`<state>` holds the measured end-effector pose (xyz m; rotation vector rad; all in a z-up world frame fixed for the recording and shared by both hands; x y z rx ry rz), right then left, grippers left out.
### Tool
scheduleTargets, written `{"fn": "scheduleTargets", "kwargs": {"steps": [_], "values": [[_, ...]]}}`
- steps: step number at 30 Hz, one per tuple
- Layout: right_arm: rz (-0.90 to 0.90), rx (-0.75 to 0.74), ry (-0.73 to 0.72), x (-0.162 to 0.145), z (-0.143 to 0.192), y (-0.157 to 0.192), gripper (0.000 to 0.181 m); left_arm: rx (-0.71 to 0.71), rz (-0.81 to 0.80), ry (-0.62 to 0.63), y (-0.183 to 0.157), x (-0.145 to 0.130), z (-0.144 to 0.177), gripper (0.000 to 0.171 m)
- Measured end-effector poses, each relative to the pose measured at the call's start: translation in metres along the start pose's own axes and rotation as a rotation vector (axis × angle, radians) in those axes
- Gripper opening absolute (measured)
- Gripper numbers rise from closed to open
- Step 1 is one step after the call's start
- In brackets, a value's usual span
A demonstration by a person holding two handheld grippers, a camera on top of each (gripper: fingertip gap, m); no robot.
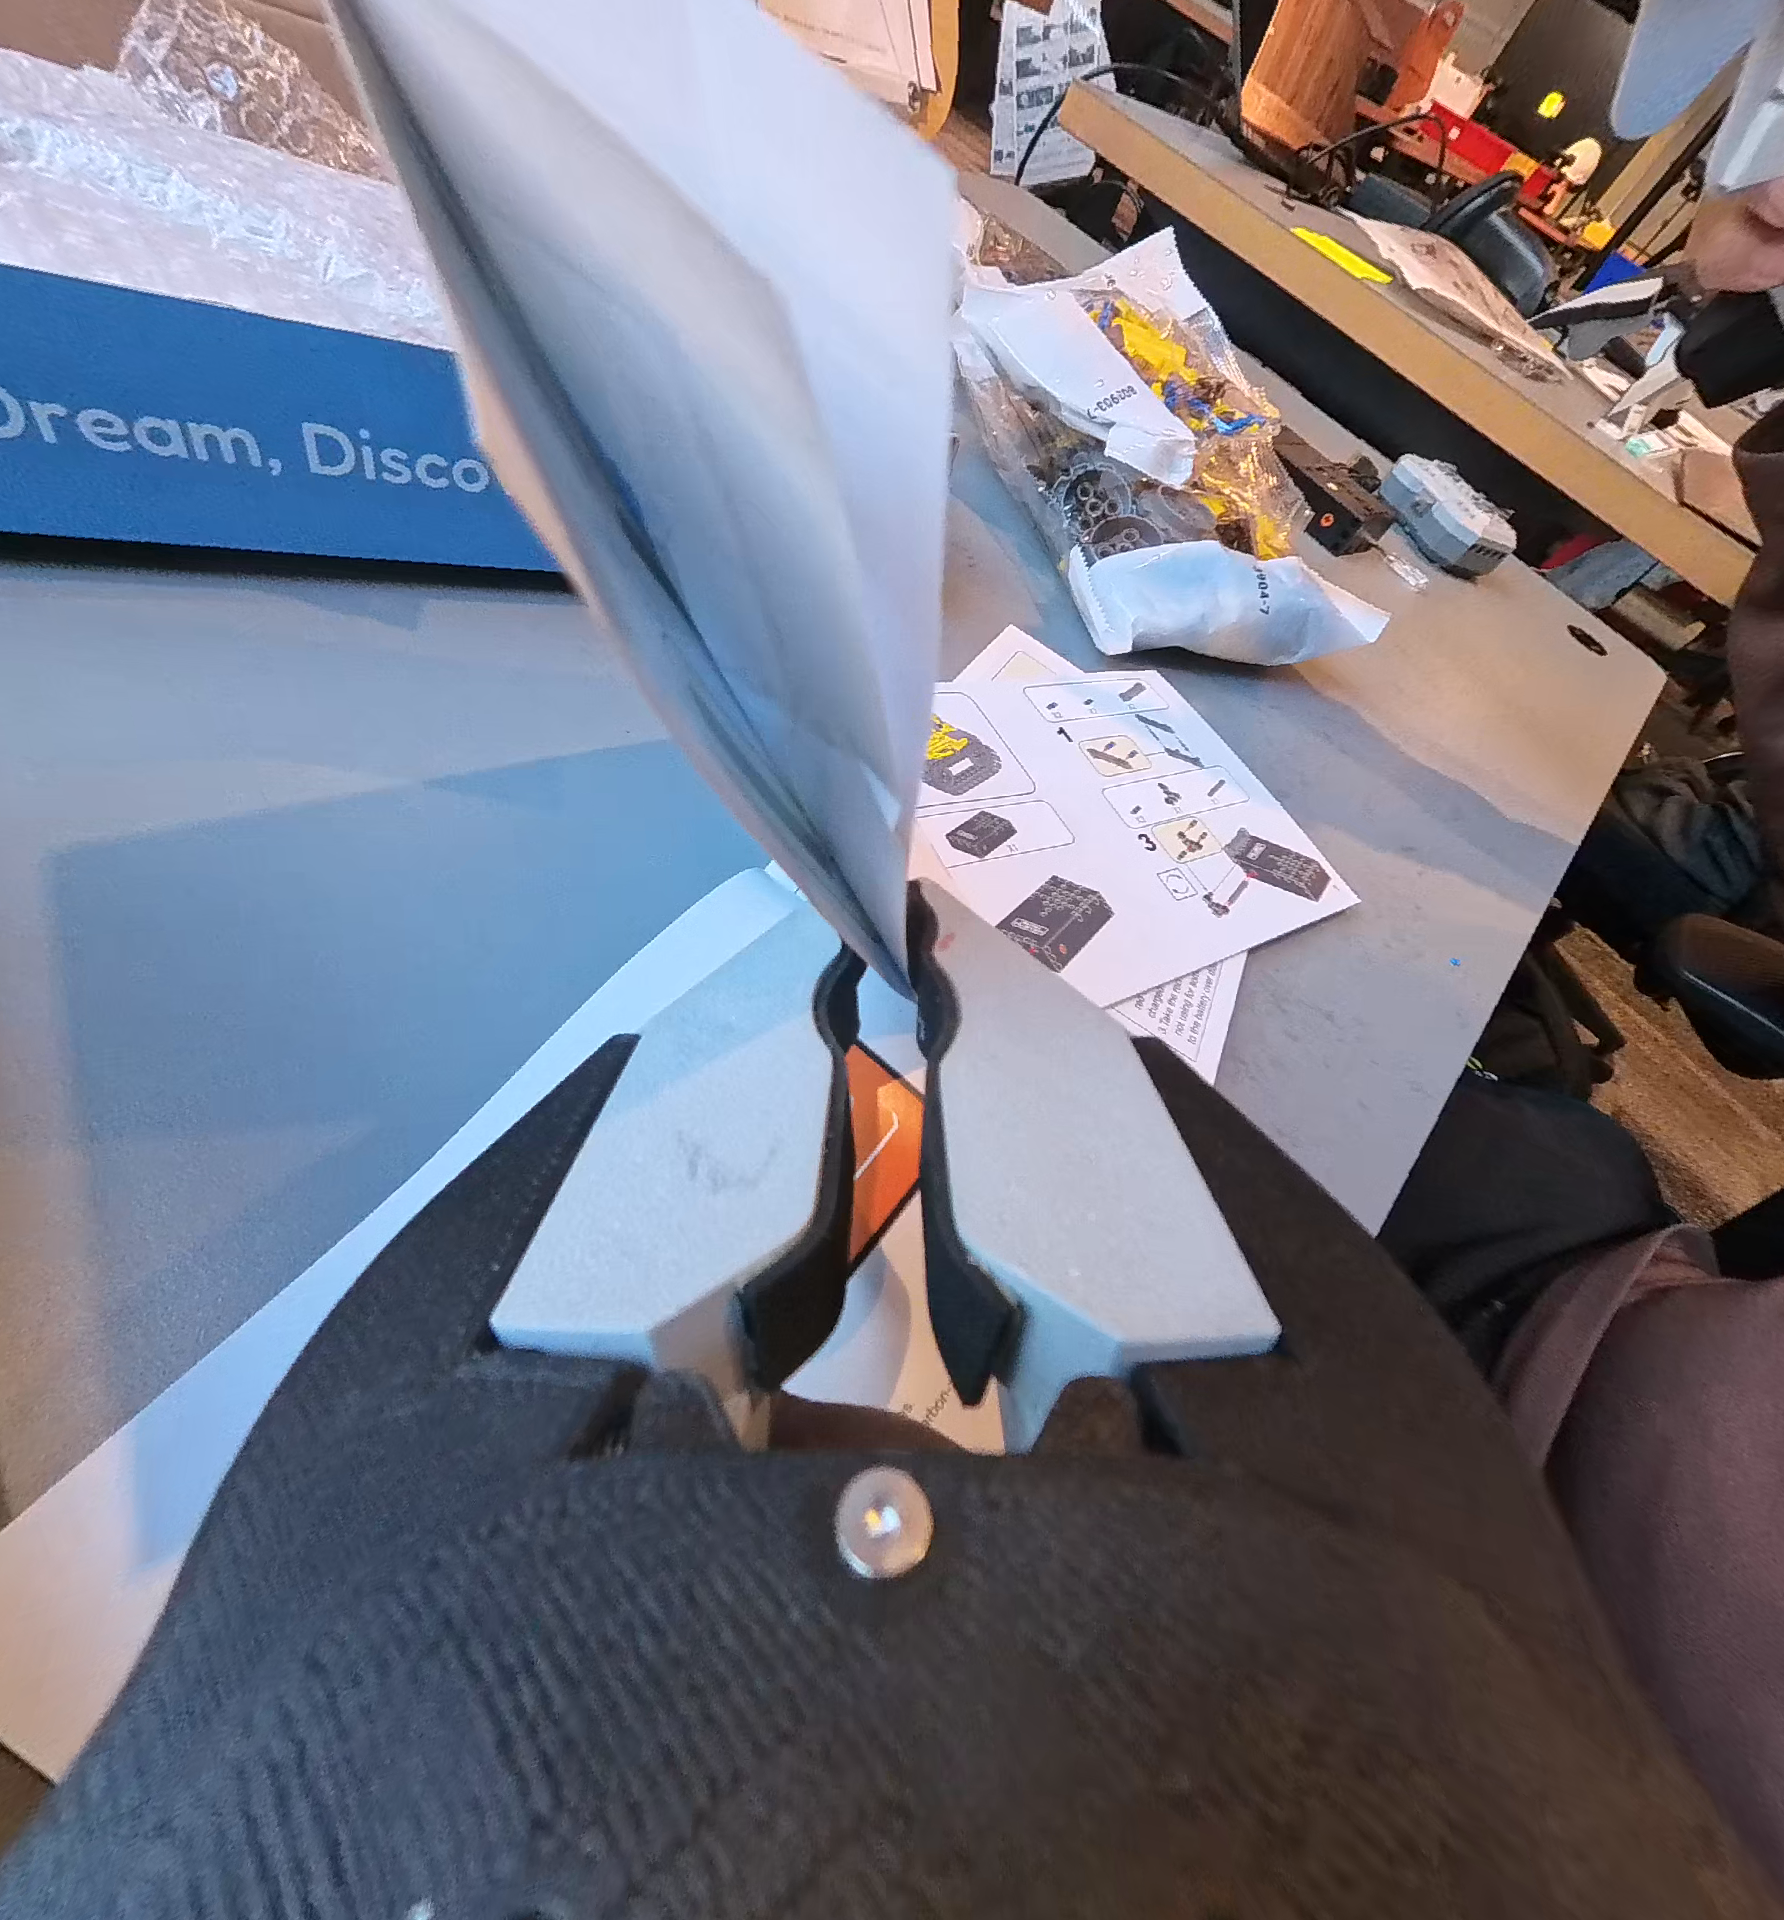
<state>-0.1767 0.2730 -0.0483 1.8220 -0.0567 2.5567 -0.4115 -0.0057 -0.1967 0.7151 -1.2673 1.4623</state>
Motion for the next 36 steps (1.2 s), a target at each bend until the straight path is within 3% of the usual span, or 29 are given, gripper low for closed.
{"fn": "scheduleTargets", "kwargs": {"steps": [20, 36], "values": [[0.005, 0.019, 0.019, -0.002, -0.002, 0.003, 0.035, -0.003, -0.006, -0.003, -0.001, 0.000, 0.000, 0.001], [0.150, 0.173, 0.310, -0.036, -0.039, 0.037, 0.041, -0.039, -0.157, -0.047, -0.014, 0.005, 0.002, 0.000]]}}
Point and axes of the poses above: each gripper's, where its closed fingertips meet, z back along the fingers, x out of its top, y = z × x across the jaws, the point moved 9 cm from there along z, back along the fingers, and after that the axes turned 6 degrees about -y, right-handed, at the moved point
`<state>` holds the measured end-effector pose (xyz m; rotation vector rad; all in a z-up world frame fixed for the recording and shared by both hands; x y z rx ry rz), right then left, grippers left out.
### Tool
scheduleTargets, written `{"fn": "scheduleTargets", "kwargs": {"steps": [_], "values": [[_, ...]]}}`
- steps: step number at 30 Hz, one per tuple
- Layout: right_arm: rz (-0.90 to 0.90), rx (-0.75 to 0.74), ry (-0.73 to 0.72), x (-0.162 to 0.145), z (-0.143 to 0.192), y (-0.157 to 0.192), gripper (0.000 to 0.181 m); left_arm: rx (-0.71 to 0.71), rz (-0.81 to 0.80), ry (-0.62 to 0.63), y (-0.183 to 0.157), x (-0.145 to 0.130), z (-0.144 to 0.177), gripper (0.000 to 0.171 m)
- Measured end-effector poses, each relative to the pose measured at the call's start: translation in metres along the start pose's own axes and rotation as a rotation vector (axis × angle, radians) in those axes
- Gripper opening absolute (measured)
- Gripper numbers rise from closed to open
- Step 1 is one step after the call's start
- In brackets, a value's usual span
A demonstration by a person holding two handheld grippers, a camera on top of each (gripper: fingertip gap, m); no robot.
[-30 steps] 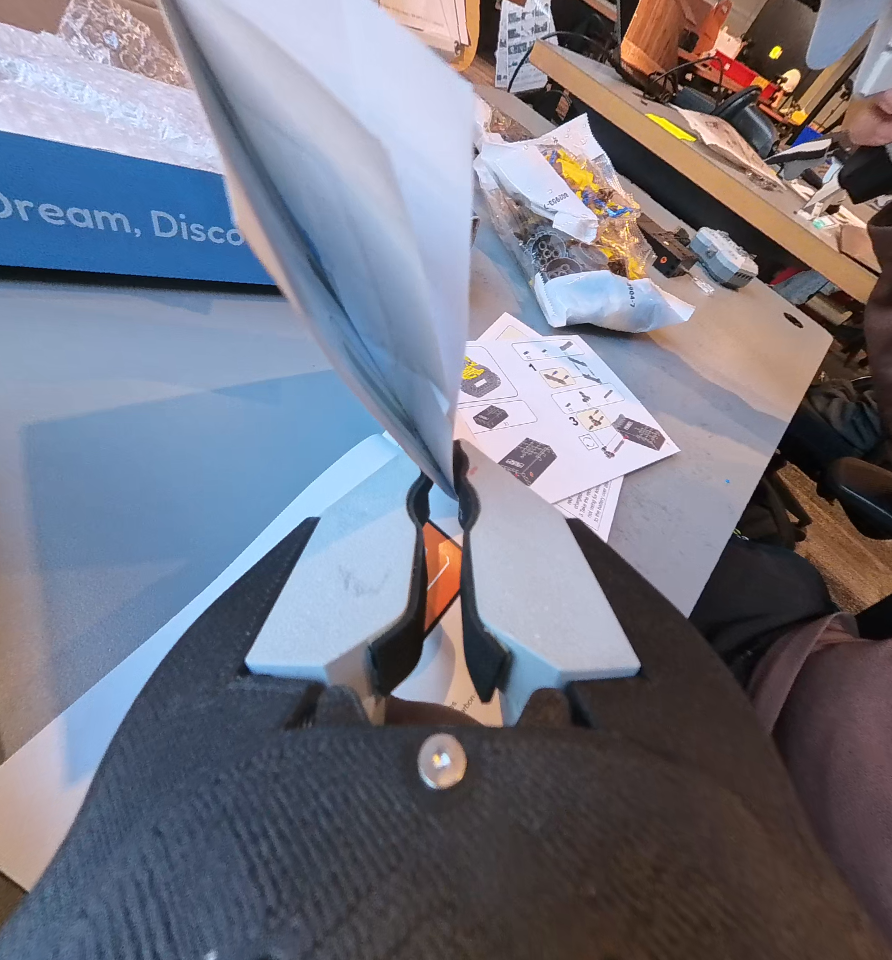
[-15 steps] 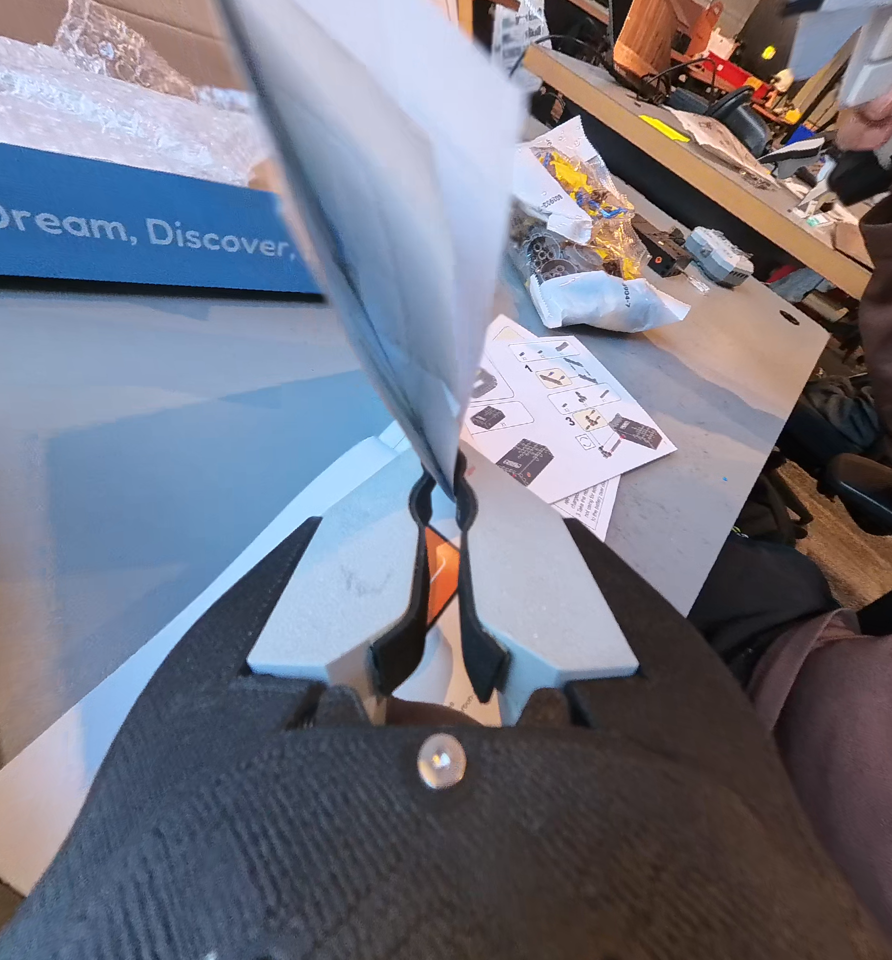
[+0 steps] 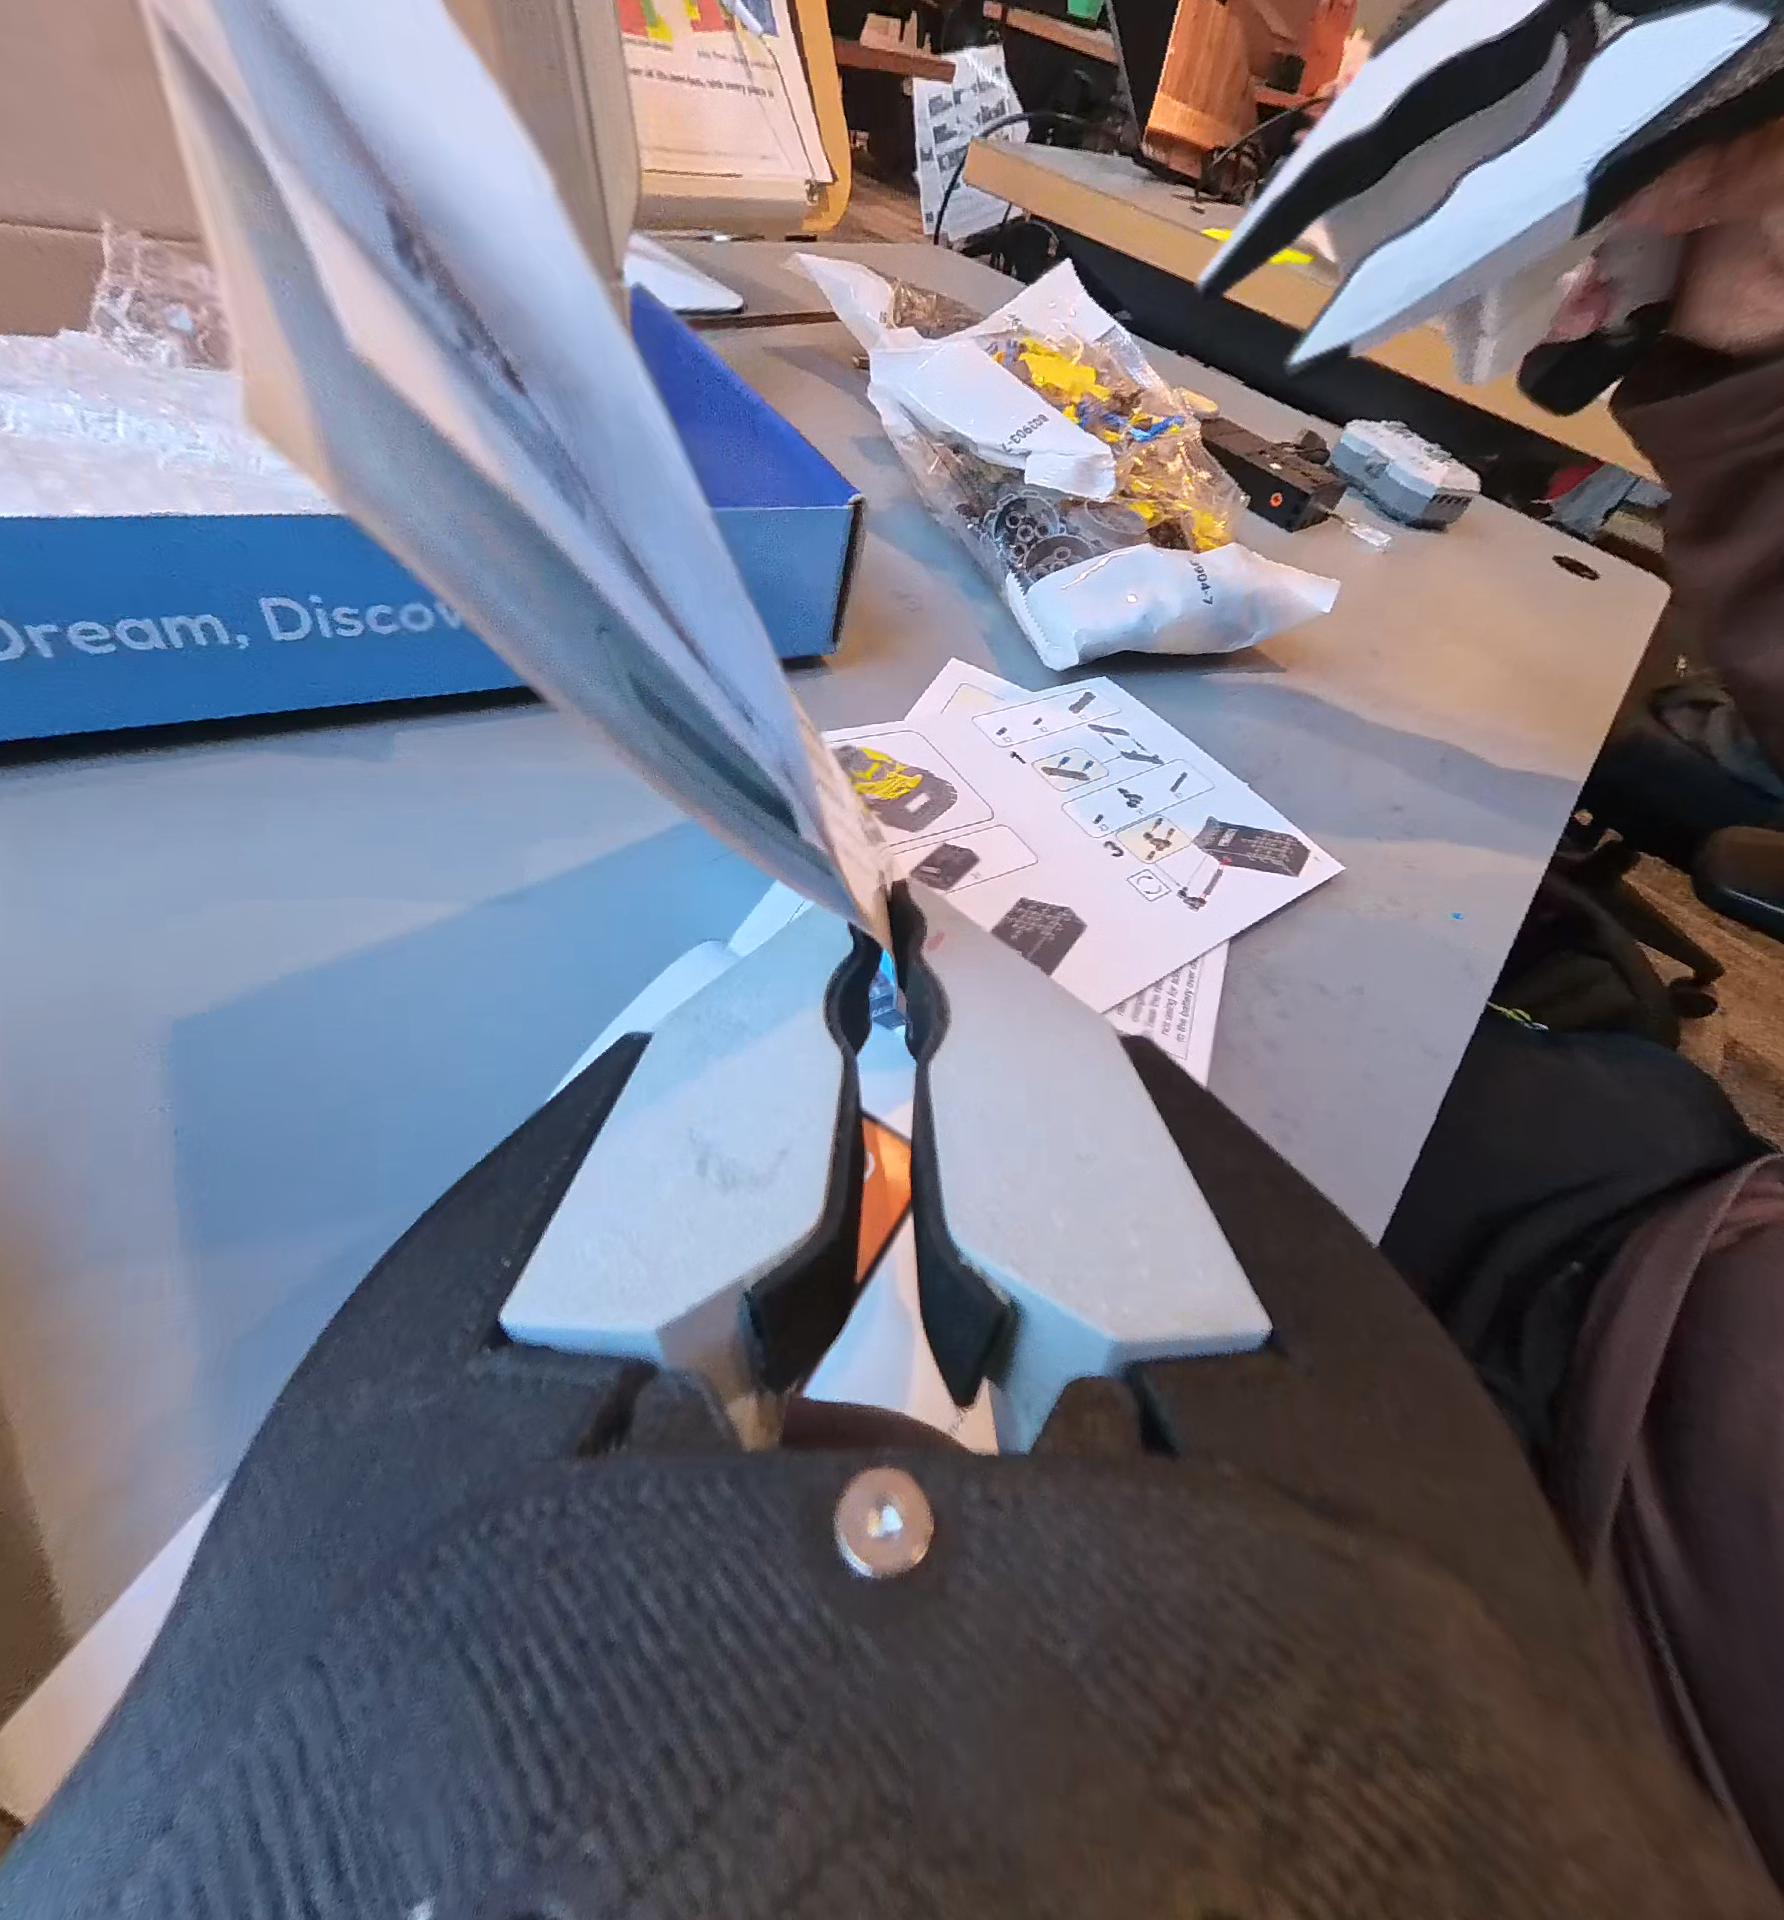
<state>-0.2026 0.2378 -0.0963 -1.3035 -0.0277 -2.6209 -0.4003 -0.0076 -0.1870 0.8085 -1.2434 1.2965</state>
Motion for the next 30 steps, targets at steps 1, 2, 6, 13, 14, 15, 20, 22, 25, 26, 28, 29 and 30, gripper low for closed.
{"fn": "scheduleTargets", "kwargs": {"steps": [1, 2, 6, 13, 14, 15, 20, 22, 25, 26, 28, 29, 30], "values": [[-0.001, 0.003, 0.006, -0.001, -0.001, 0.000, 0.041, 0.010, -0.001, 0.005, 0.000, 0.001, 0.000, 0.000], [-0.001, 0.004, 0.008, -0.001, -0.002, 0.000, 0.041, 0.017, -0.008, 0.007, -0.002, 0.003, 0.001, 0.000], [-0.010, 0.005, 0.003, -0.001, -0.003, -0.001, 0.041, -0.028, -0.142, 0.012, -0.030, 0.016, -0.006, 0.009], [-0.061, 0.100, 0.065, -0.013, -0.012, 0.000, 0.049, -0.001, -0.406, 0.262, -0.054, 0.001, -0.018, 0.034], [-0.072, 0.103, 0.097, -0.017, -0.014, -0.001, 0.049, -0.017, -0.393, 0.283, -0.055, -0.001, -0.017, 0.038], [-0.084, 0.094, 0.130, -0.022, -0.016, -0.004, 0.049, -0.018, -0.369, 0.288, -0.054, -0.001, -0.017, 0.038], [-0.174, -0.045, 0.218, -0.038, -0.006, -0.029, 0.048, 0.024, -0.183, 0.355, -0.035, -0.004, -0.011, 0.042], [-0.169, -0.025, 0.175, -0.033, -0.003, -0.027, 0.052, 0.044, -0.137, 0.366, -0.027, -0.008, -0.011, 0.042], [-0.092, 0.110, 0.135, -0.023, -0.017, -0.001, 0.068, 0.046, -0.092, 0.369, -0.022, -0.010, -0.013, 0.042], [-0.047, 0.139, 0.154, -0.022, -0.026, 0.010, 0.073, 0.041, -0.084, 0.366, -0.021, -0.011, -0.013, 0.042], [0.073, 0.162, 0.210, -0.024, -0.046, 0.030, 0.083, 0.034, -0.073, 0.368, -0.021, -0.013, -0.015, 0.042], [0.135, 0.165, 0.245, -0.026, -0.055, 0.039, 0.089, 0.032, -0.074, 0.374, -0.022, -0.015, -0.015, 0.043], [0.192, 0.171, 0.284, -0.030, -0.063, 0.047, 0.097, 0.031, -0.081, 0.377, -0.022, -0.016, -0.016, 0.042]]}}
Point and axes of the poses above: each gripper's, where its closed fingertips meet, z back along the fingers, x out of its top, y = z × x across the jaws, the point moved 9 cm from there along z, back along the fingers, and after that the axes turned 6 degrees about -y, right-handed, at the moved point
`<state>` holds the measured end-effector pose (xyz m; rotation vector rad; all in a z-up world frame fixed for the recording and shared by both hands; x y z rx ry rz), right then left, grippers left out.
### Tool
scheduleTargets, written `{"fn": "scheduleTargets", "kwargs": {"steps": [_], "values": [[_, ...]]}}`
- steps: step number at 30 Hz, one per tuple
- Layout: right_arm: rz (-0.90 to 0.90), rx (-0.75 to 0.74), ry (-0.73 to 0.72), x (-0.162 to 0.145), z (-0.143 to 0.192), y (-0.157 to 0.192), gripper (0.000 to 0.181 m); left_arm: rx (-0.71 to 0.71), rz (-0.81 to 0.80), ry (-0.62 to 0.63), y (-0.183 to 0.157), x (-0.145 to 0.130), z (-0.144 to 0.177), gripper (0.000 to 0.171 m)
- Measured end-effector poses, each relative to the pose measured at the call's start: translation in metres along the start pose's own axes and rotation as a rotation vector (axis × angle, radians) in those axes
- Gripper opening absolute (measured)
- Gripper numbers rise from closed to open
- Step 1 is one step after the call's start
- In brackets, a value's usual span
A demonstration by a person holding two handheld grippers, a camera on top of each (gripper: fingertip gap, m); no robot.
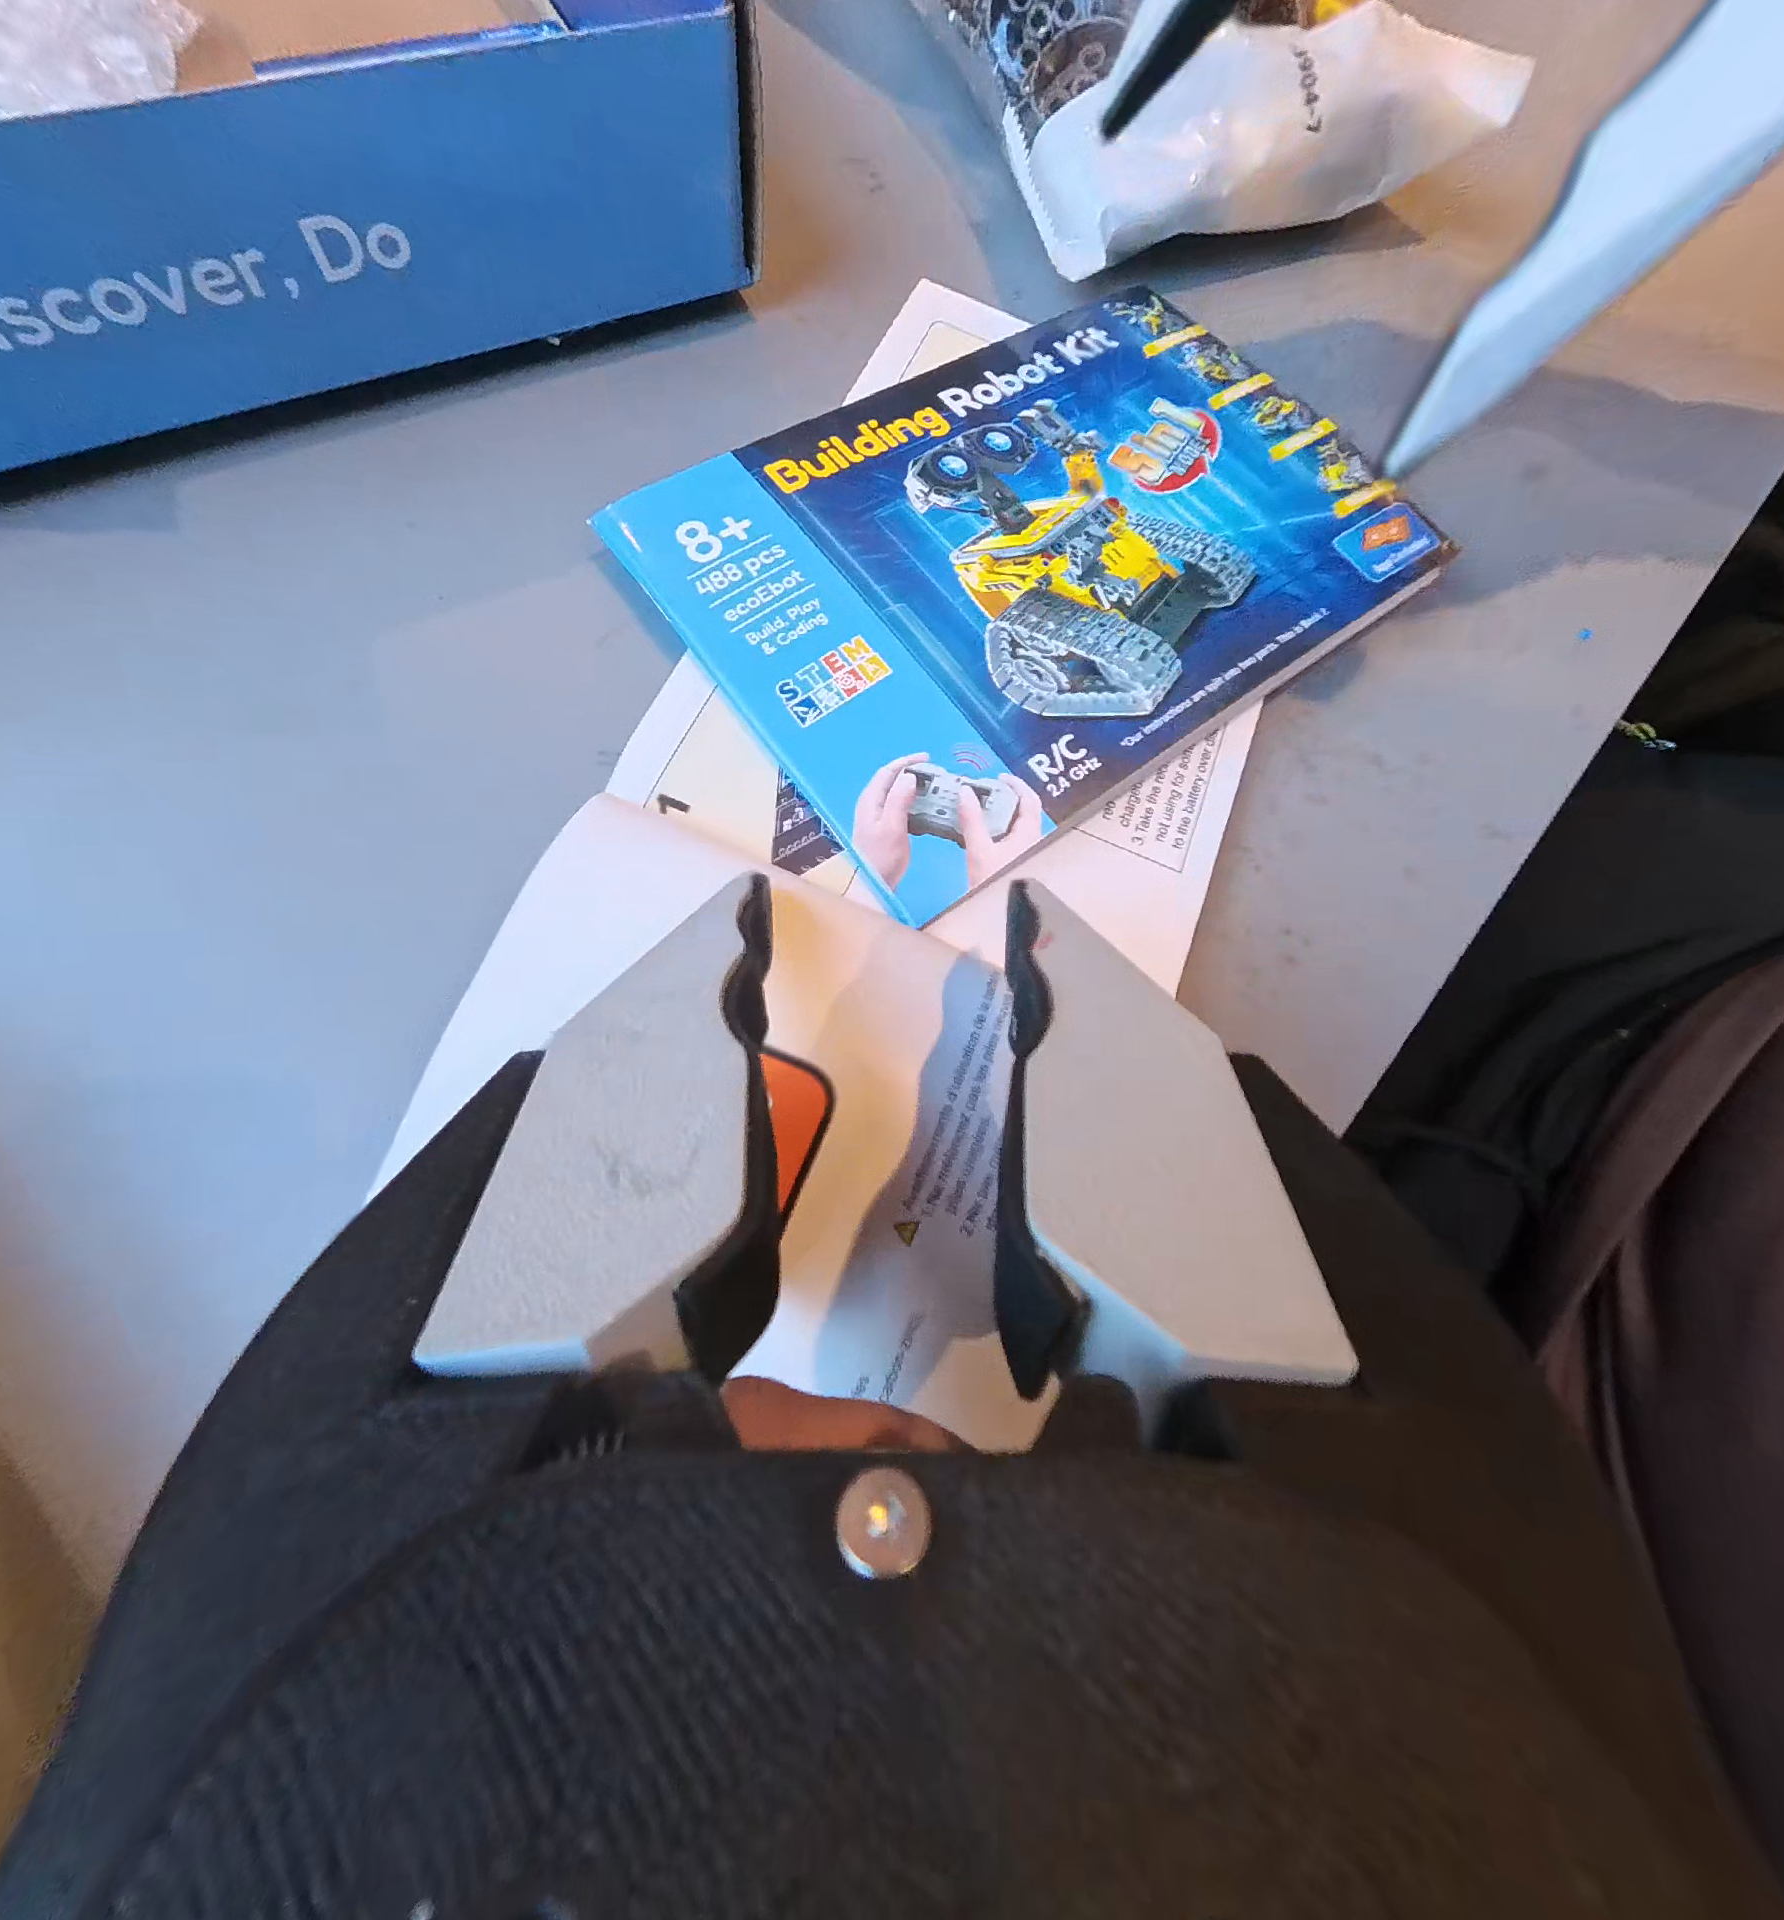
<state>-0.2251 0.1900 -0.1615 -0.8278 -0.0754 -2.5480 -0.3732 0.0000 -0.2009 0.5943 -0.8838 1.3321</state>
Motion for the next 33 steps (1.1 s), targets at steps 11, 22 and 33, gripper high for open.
{"fn": "scheduleTargets", "kwargs": {"steps": [11, 22, 33], "values": [[0.083, 0.186, 0.147, -0.025, -0.032, 0.022, 0.116, -0.068, -0.156, -0.042, -0.025, 0.015, 0.015, 0.041], [0.201, 0.275, 0.168, -0.040, -0.016, 0.032, 0.103, 0.049, -0.320, 0.123, -0.042, 0.003, -0.013, 0.047], [0.011, 0.189, 0.145, -0.042, -0.005, 0.010, 0.106, -0.044, -0.220, 0.164, -0.044, -0.005, -0.020, 0.067]]}}
Point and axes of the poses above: each gripper's, where its closed fingertips meet, z back along the fingers, x out of its top, y = z × x across the jaws, the point moved 9 cm from there along z, back along the fingers, and after that the axes turned 6 degrees about -y, right-handed, at the moved point
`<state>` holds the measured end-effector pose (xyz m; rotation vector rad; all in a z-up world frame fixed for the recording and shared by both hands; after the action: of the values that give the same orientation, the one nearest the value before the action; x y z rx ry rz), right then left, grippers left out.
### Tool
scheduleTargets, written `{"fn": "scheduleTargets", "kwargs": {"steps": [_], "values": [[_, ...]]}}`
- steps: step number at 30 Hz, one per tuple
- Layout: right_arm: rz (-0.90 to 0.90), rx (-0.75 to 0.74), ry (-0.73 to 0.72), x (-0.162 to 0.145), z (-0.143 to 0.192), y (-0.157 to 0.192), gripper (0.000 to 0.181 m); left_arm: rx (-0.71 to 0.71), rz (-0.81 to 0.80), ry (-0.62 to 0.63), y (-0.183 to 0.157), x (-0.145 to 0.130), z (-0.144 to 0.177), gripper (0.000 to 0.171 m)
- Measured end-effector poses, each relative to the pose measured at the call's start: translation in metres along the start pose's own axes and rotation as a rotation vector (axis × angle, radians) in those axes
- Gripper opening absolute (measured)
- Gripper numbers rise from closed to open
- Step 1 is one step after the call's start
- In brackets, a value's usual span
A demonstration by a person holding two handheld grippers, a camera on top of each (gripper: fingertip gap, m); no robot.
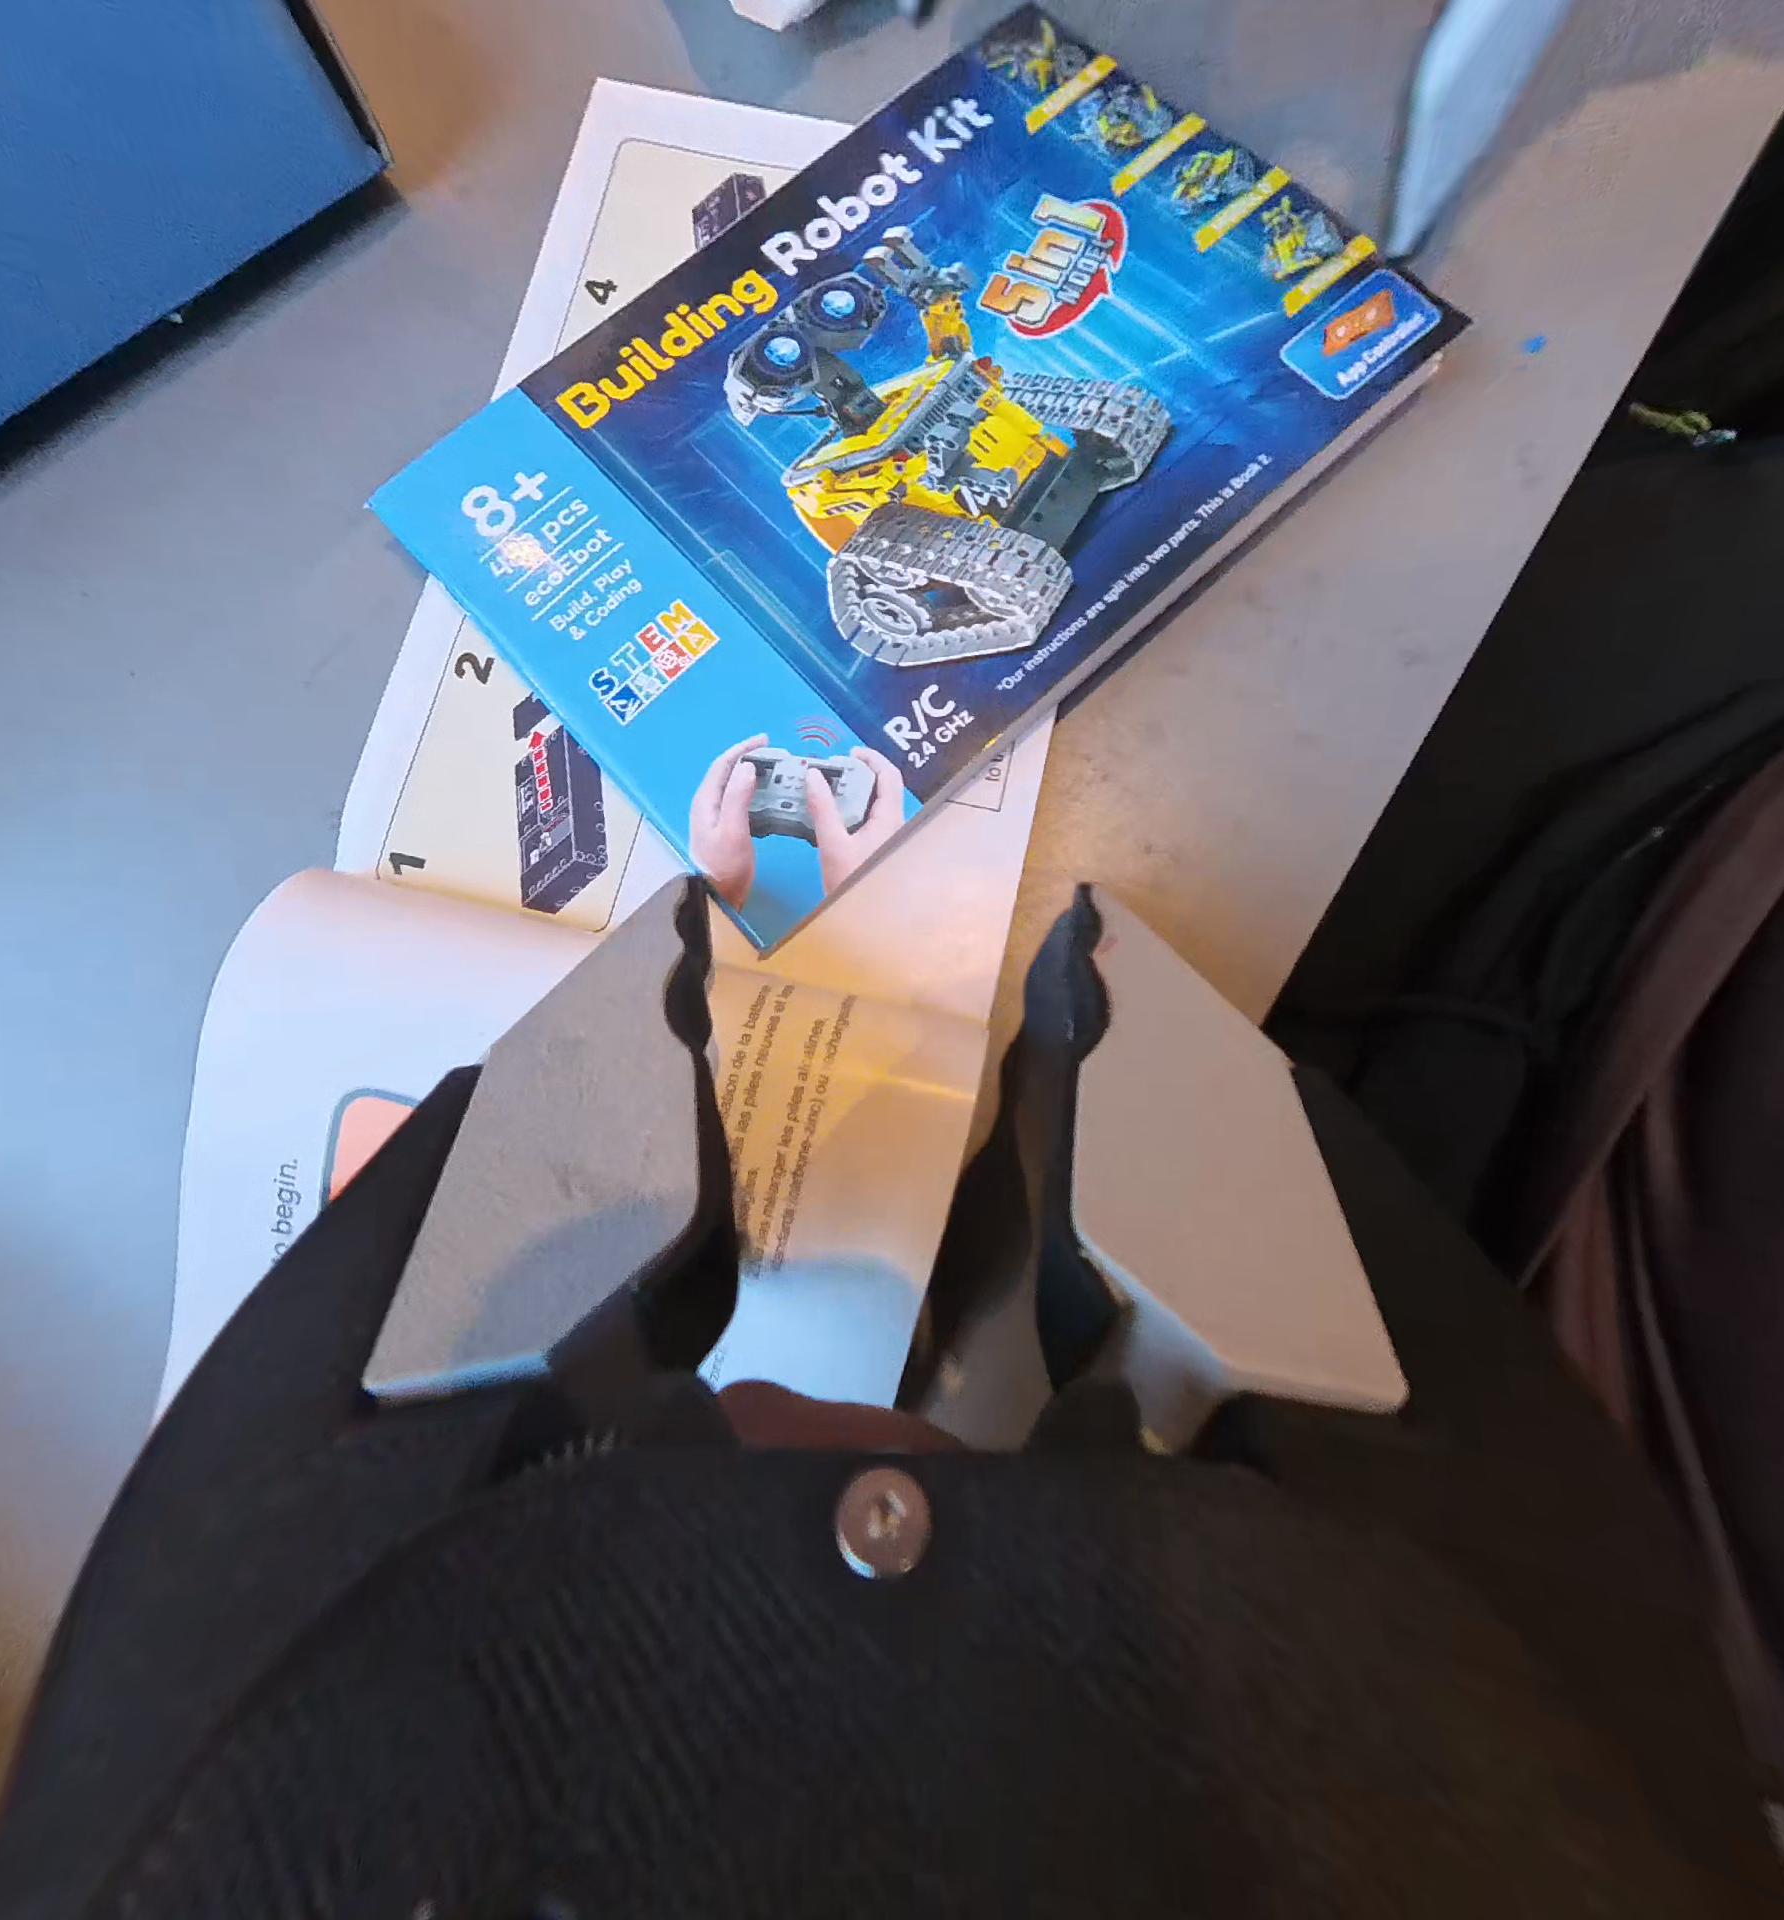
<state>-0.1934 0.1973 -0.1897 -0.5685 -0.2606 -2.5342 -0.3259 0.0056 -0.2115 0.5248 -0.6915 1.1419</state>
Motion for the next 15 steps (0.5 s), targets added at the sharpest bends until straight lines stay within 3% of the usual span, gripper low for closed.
{"fn": "scheduleTargets", "kwargs": {"steps": [3, 7, 12, 15], "values": [[-0.036, -0.018, 0.002, 0.008, -0.013, -0.002, 0.116, 0.007, -0.016, 0.014, -0.001, 0.000, 0.001, 0.064], [0.044, 0.025, 0.072, 0.007, -0.026, 0.007, 0.145, -0.014, -0.005, 0.002, 0.002, -0.002, 0.005, 0.055], [0.129, 0.067, 0.072, 0.001, -0.021, 0.014, 0.129, -0.028, 0.056, -0.030, 0.015, -0.006, 0.016, 0.050], [0.155, 0.119, 0.064, -0.001, -0.017, 0.021, 0.120, 0.001, -0.034, -0.039, 0.015, -0.004, 0.023, 0.057]]}}
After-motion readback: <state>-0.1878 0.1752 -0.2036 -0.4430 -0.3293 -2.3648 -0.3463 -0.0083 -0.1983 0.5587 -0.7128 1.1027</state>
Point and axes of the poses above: each gripper's, where its closed fingertips meet, z back along the fingers, x out of its top, y = z × x across the jaws, the point moved 9 cm from there along z, back along the fingers, and after that the axes turned 6 degrees about -y, right-handed, at the moved point
